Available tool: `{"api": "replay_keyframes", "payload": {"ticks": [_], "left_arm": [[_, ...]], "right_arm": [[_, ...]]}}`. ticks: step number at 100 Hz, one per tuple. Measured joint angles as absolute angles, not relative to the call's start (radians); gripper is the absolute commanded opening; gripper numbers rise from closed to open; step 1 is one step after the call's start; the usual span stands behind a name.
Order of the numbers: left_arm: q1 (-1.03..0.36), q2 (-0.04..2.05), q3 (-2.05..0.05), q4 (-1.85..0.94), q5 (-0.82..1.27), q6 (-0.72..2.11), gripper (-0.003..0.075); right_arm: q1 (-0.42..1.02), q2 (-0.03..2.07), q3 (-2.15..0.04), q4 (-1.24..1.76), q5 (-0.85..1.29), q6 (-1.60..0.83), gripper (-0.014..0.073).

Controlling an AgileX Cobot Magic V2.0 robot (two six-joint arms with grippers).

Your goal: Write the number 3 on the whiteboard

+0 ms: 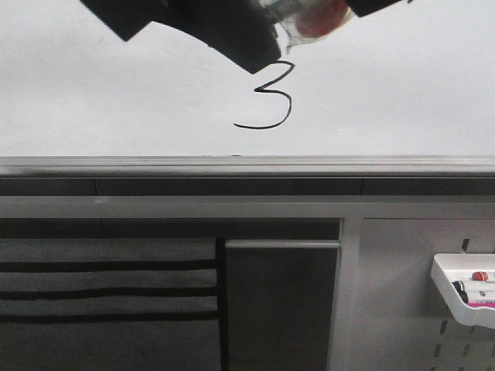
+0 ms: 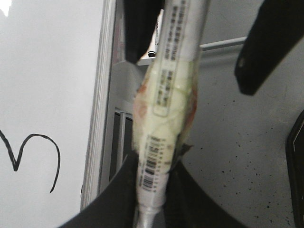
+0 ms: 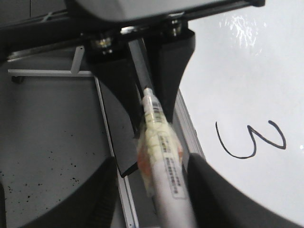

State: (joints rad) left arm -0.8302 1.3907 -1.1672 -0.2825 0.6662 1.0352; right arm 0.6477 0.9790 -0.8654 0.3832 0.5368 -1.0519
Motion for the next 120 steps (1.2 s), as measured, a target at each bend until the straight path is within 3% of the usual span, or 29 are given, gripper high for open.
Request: {"api": "replay_keyframes", "payload": {"ticks": [17,41,62,93,120], "left_arm": [[-0.738,1.391,-1.167,-0.284,0.679,0.942,-0.0018],[-0.451,1.391,-1.139,-0.284,0.656,0.63,-0.0018],[-0.265,1.391,-1.03,-0.371,0.509,0.508,-0.0018],[-0.227,1.391,-0.926,-0.481,0.267,0.499,-0.0018],[-0.227,1.411,-0.922,-0.508,0.225,0.499,-0.0018]], "right_arm": [[0.556,0.923,-0.865,0.383,0.537,-1.002,0.033],[0.38,0.846,-0.865,0.383,0.567,-0.845,0.033],[0.353,0.842,-0.865,0.383,0.63,-0.825,0.033],[0.353,0.842,-0.865,0.395,0.641,-0.825,0.033],[0.353,0.842,-0.865,0.416,0.641,-0.822,0.033]]}}
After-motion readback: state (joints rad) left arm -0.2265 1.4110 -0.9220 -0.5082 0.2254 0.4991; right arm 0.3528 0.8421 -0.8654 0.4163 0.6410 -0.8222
